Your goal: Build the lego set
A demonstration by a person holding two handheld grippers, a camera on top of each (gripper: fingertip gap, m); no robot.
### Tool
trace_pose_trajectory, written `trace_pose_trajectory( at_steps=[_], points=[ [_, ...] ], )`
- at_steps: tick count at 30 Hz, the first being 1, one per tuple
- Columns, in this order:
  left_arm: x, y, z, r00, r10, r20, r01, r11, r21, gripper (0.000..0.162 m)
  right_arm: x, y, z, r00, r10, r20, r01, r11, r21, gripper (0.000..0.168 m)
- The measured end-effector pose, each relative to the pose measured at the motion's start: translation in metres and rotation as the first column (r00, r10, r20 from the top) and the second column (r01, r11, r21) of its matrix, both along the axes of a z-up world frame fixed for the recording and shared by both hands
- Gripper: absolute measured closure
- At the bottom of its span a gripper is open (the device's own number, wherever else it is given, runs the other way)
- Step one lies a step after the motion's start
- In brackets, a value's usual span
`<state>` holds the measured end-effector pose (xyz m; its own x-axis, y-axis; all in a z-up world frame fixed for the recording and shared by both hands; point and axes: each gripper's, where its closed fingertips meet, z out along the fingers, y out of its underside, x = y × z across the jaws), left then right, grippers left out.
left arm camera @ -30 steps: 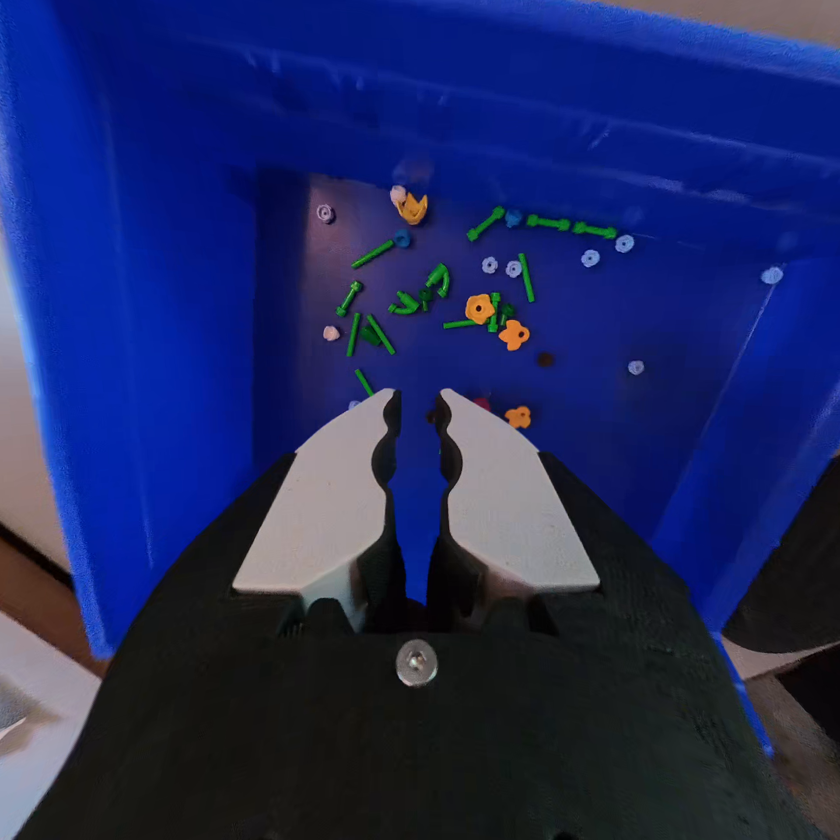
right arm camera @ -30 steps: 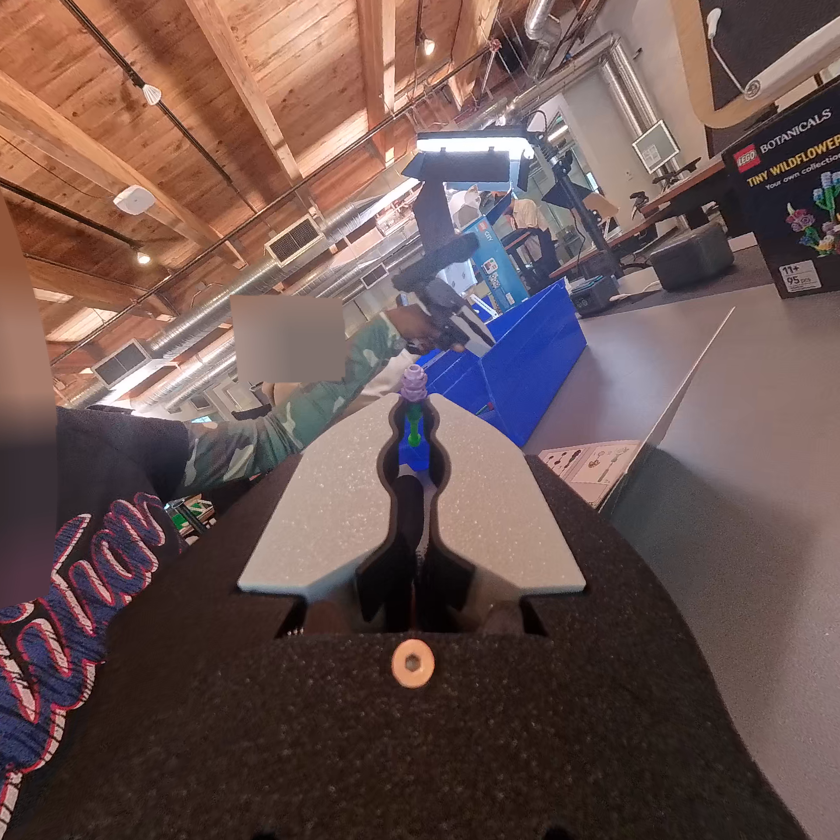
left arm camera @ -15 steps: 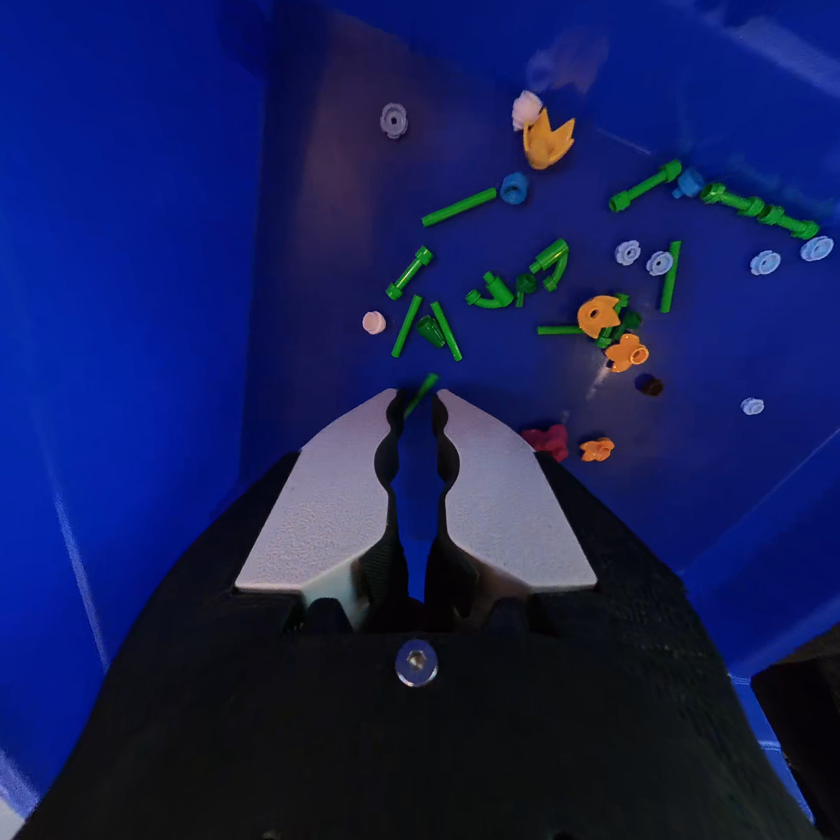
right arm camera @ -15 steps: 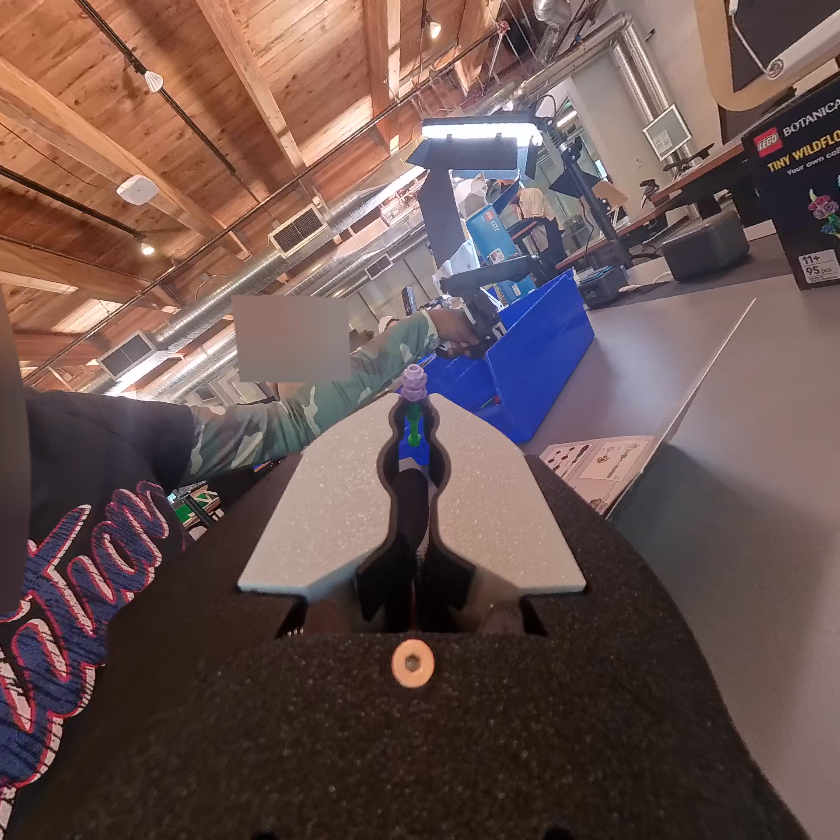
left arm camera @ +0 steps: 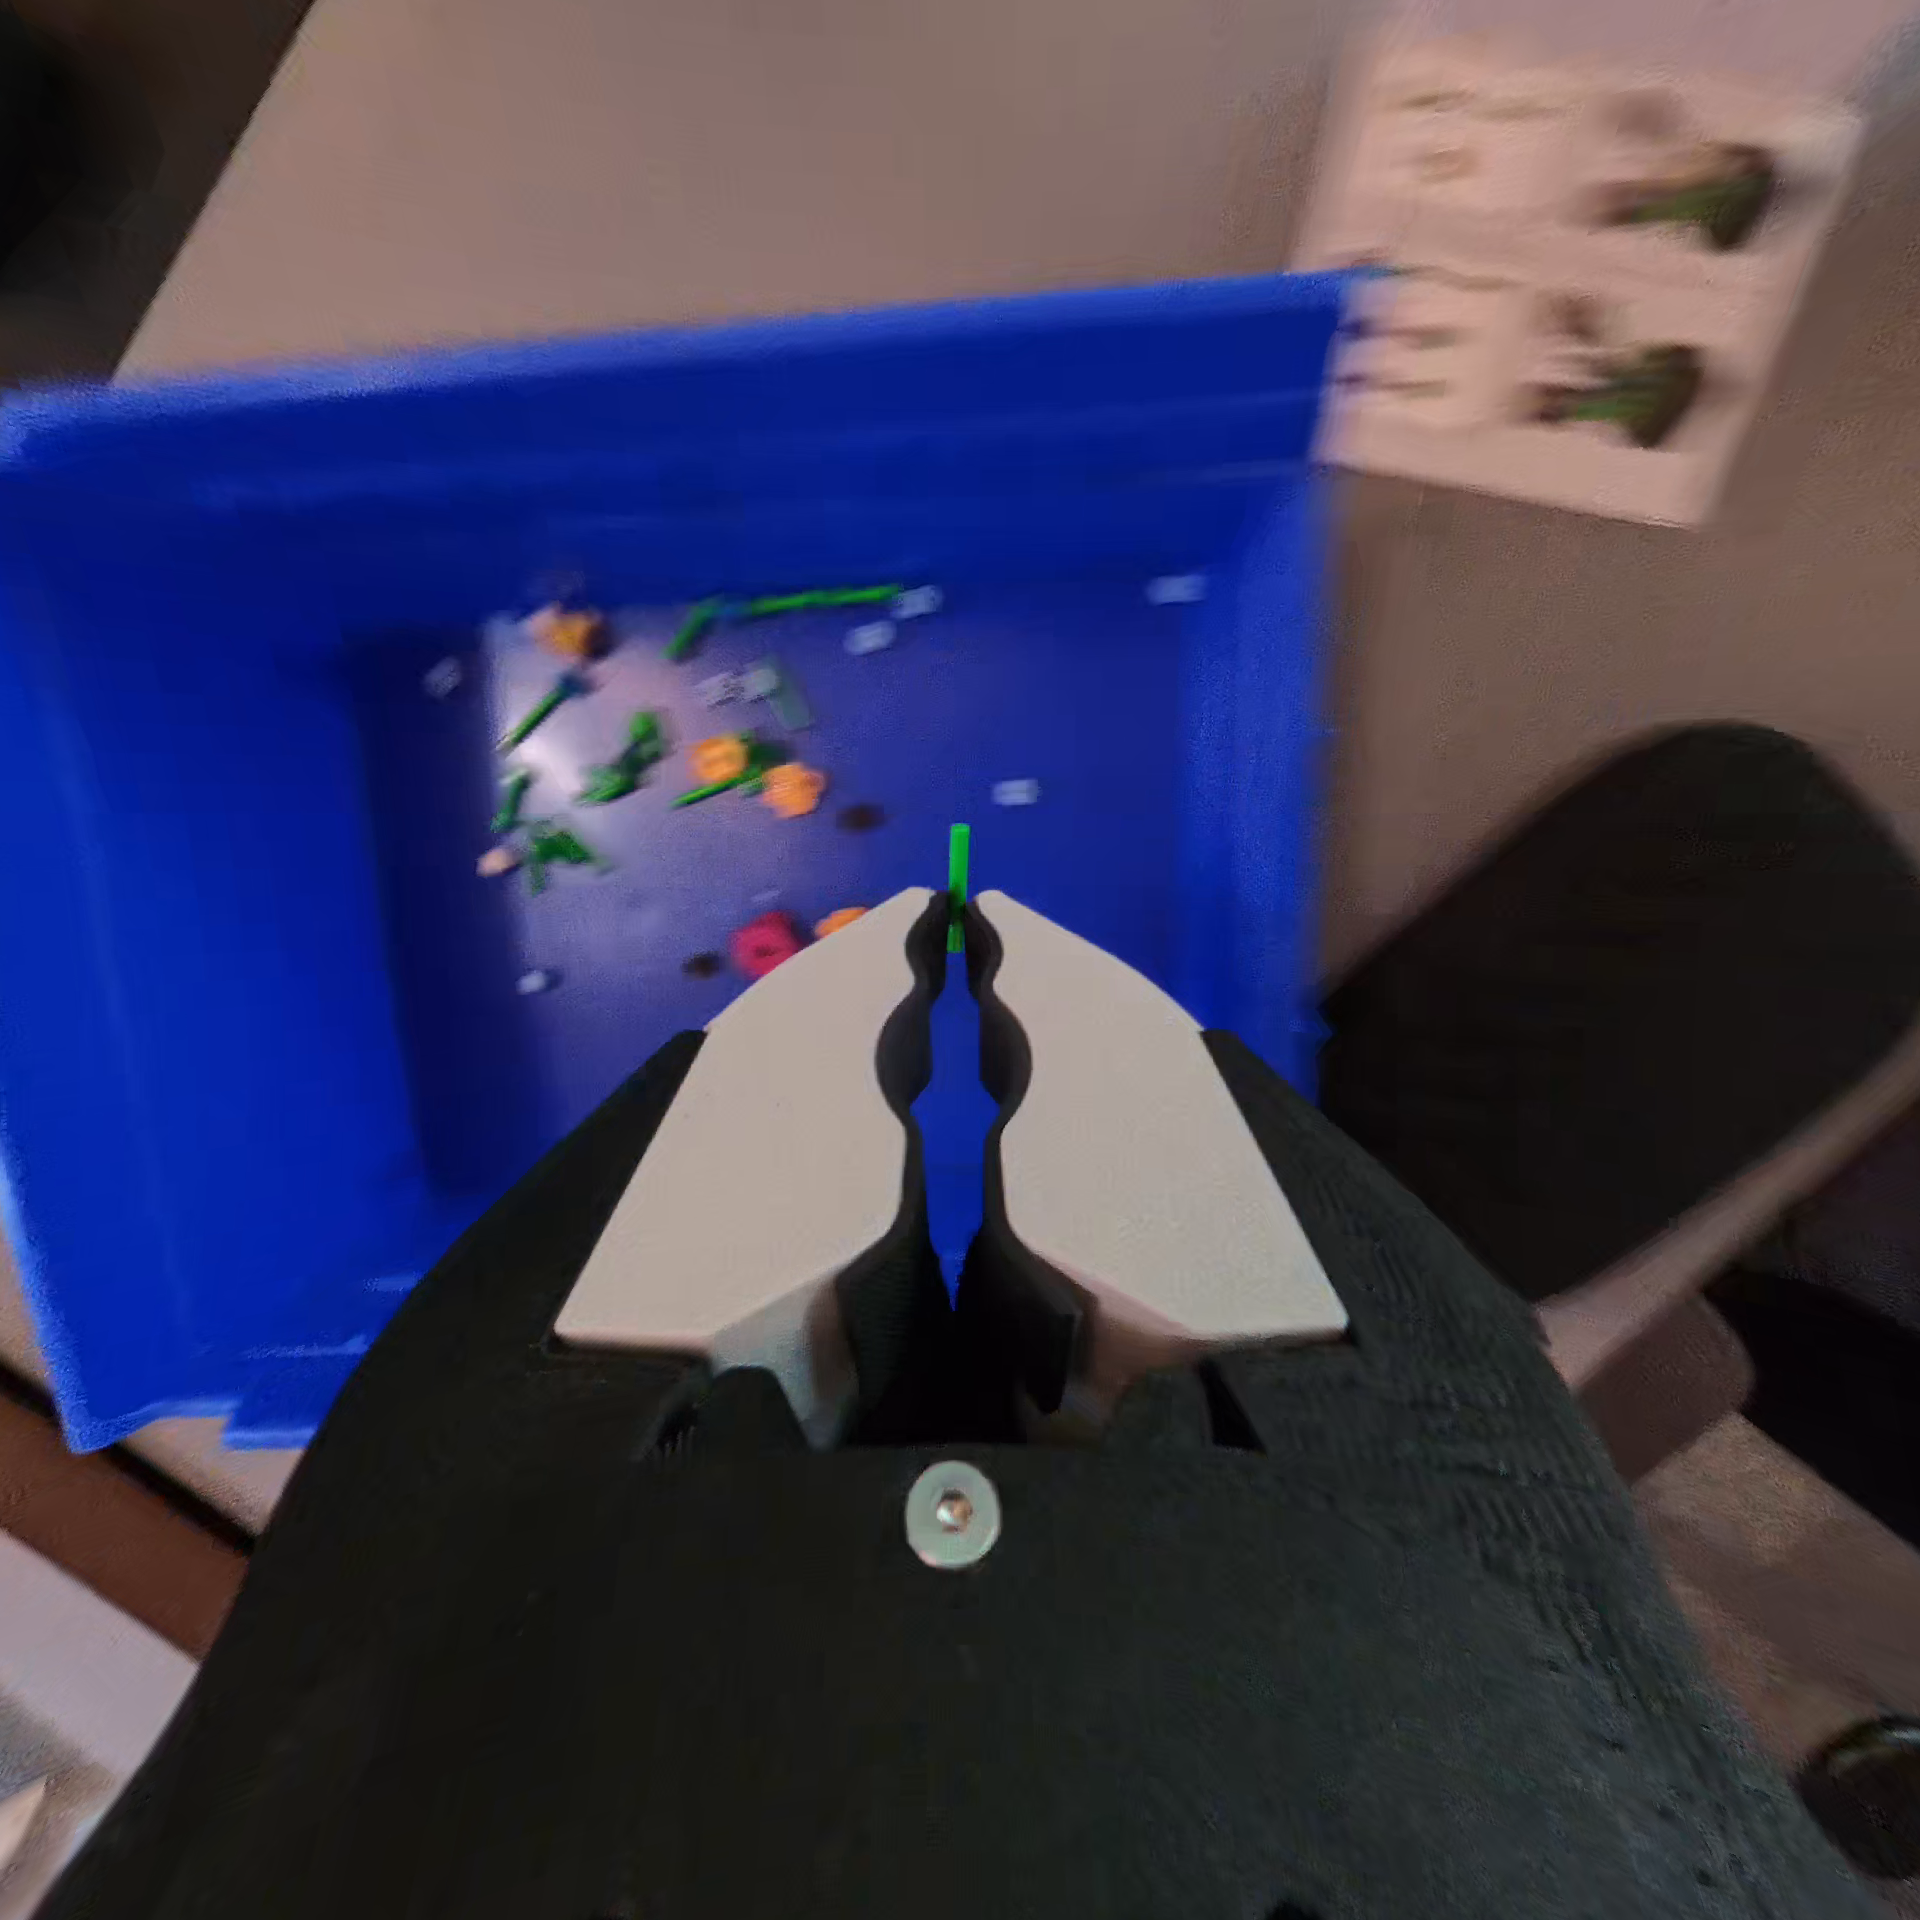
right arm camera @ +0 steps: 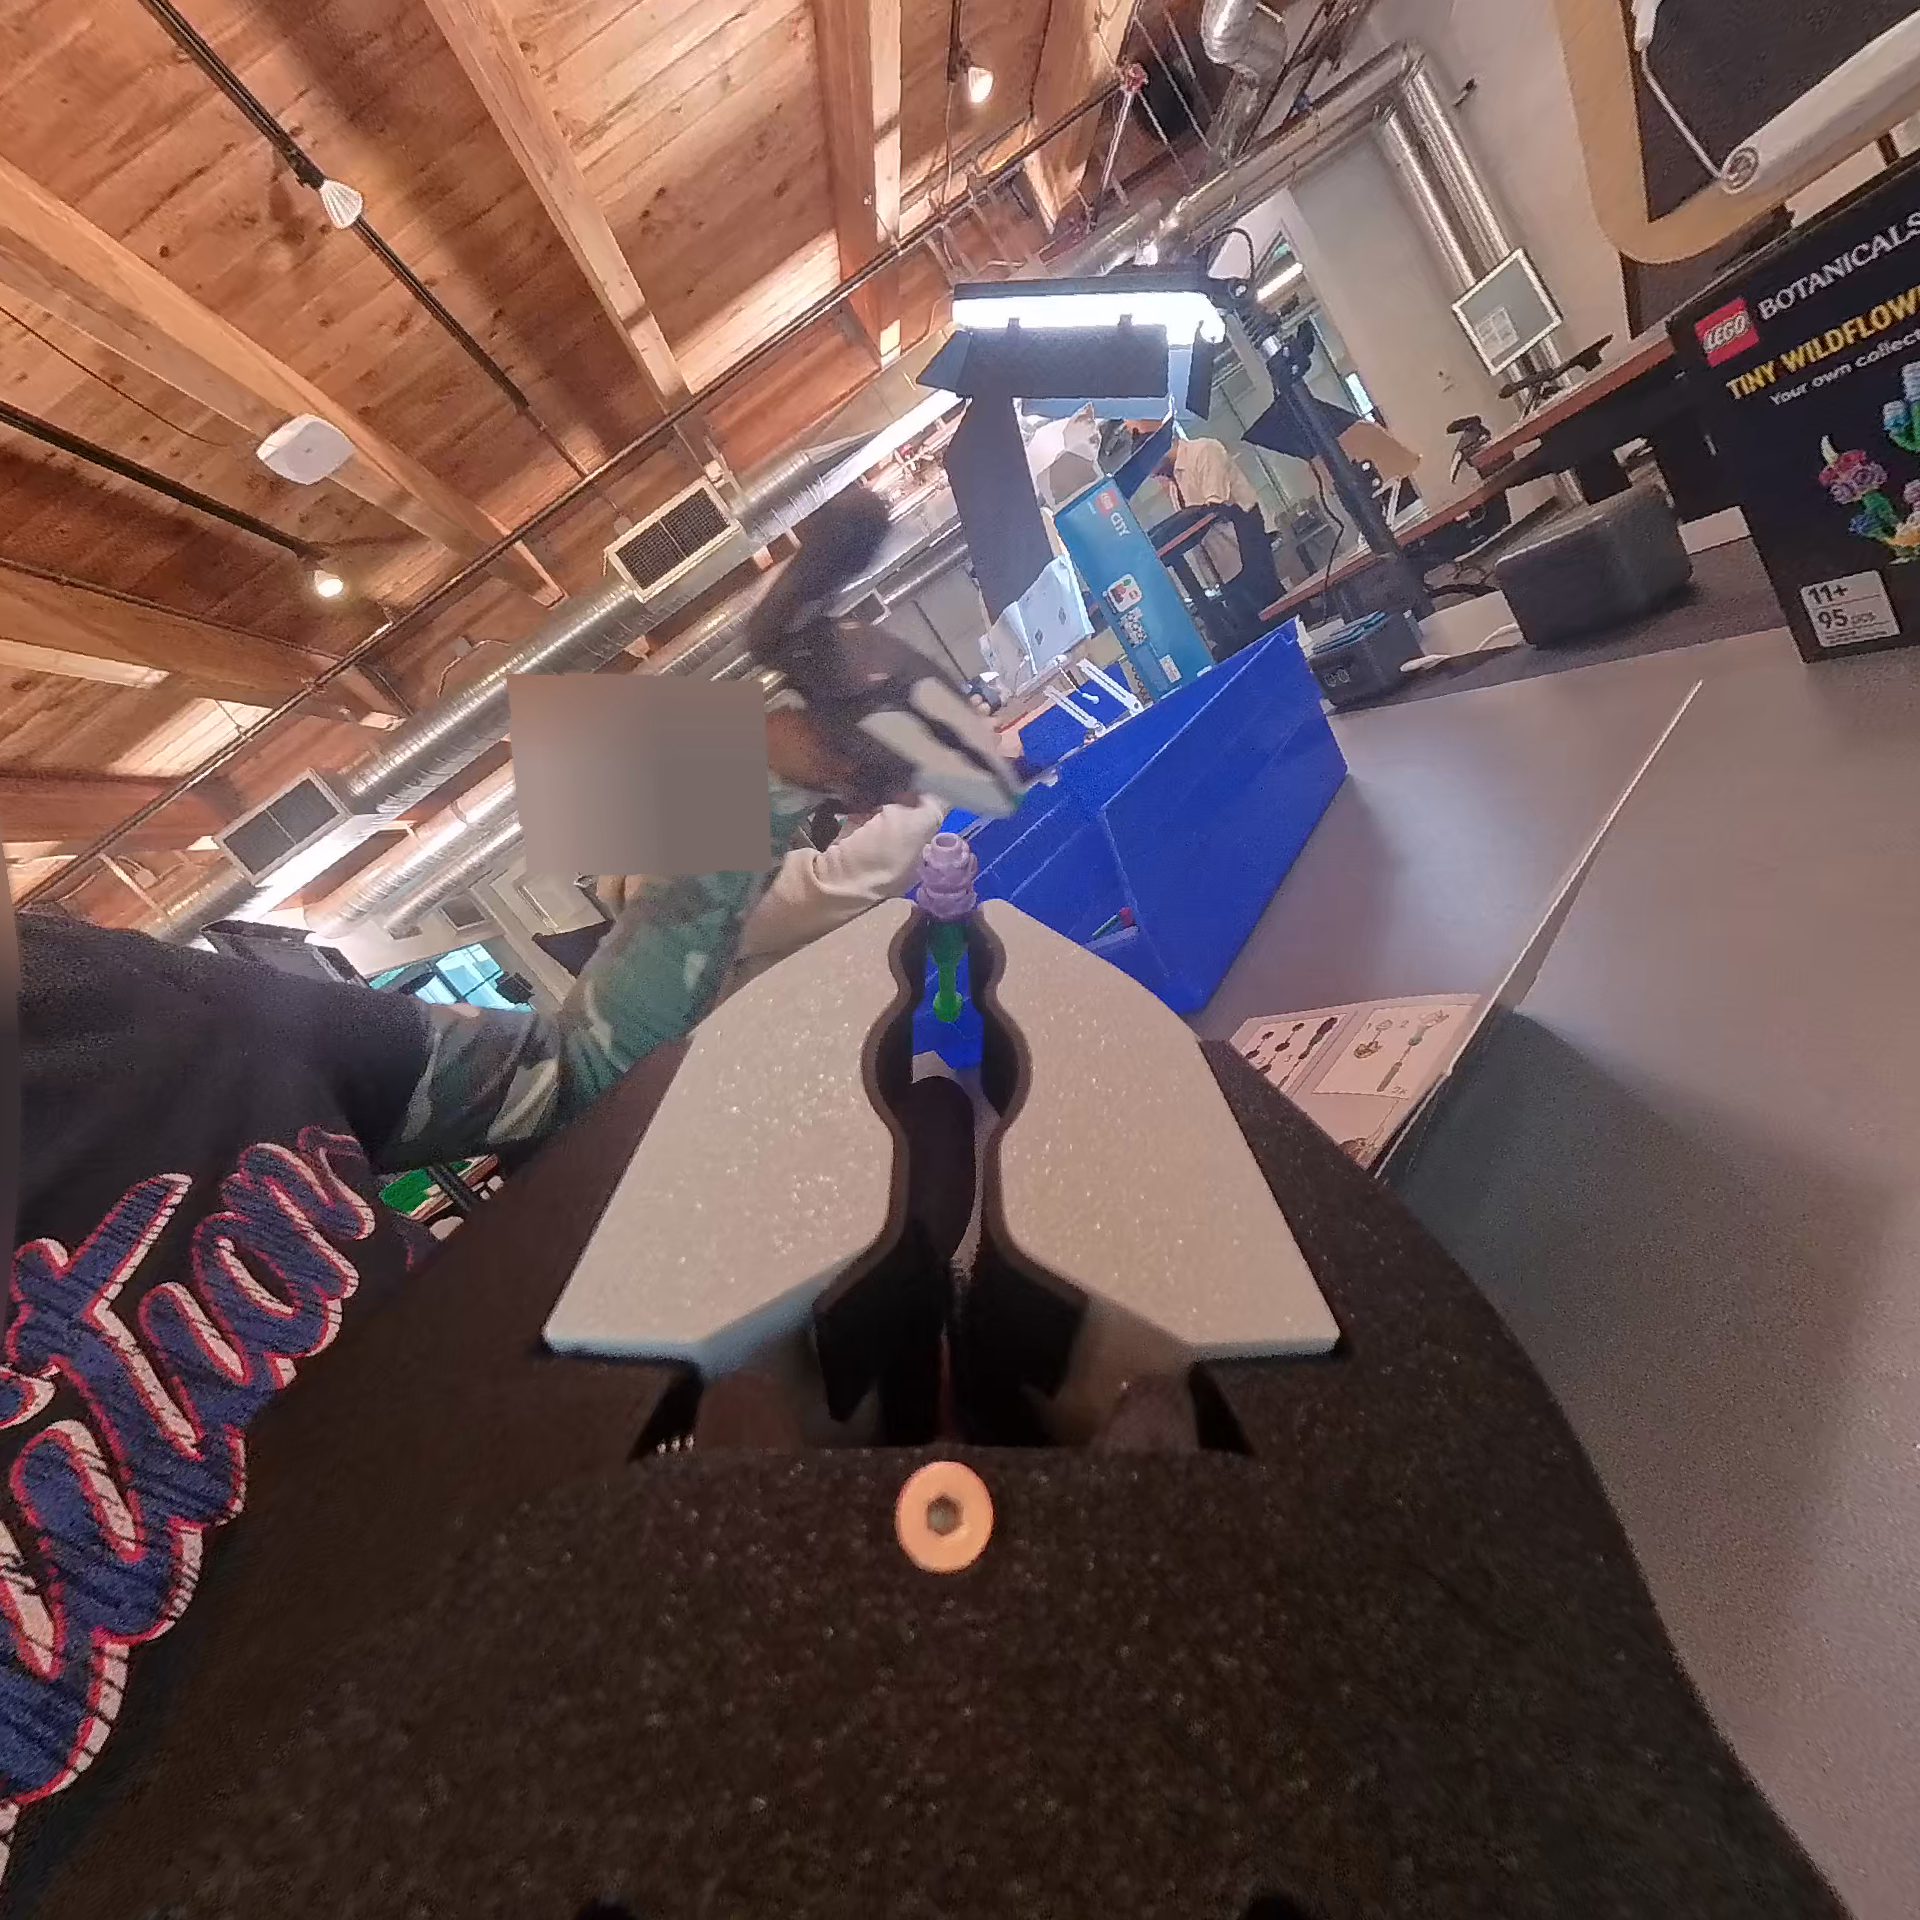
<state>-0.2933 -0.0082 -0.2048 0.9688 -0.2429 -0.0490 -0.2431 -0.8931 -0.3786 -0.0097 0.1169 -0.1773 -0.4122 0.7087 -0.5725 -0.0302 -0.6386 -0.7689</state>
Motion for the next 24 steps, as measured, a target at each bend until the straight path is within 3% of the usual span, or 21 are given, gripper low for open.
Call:
trace_pose_trajectory(
  at_steps=[3, 7, 12, 19, 24],
  points=[
    [0.095, -0.033, 0.014, 0.975, -0.222, -0.013, 0.222, 0.974, 0.046, 0.159, -0.001, -0.002, 0.000, 1.000, 0.008, 0.004, -0.008, 1.000, 0.006, 0.161],
    [0.181, -0.080, -0.039, 0.916, -0.401, -0.006, 0.399, 0.913, -0.083, 0.158, -0.003, -0.008, -0.003, 1.000, 0.022, 0.019, -0.022, 0.999, 0.024, 0.161],
    [0.183, -0.101, -0.096, 0.927, -0.375, 0.009, 0.366, 0.901, -0.233, 0.158, -0.004, -0.007, -0.005, 1.000, 0.009, 0.028, -0.010, 0.999, 0.035, 0.161],
    [0.185, -0.099, -0.099, 0.906, -0.422, 0.007, 0.415, 0.887, -0.203, 0.159, -0.004, -0.006, -0.005, 0.999, 0.010, 0.032, -0.011, 0.999, 0.031, 0.161],
    [0.187, -0.097, -0.100, 0.917, -0.393, 0.065, 0.397, 0.916, -0.063, 0.159, -0.007, -0.014, -0.008, 0.998, 0.033, 0.053, -0.036, 0.998, 0.056, 0.161]
  ],
)
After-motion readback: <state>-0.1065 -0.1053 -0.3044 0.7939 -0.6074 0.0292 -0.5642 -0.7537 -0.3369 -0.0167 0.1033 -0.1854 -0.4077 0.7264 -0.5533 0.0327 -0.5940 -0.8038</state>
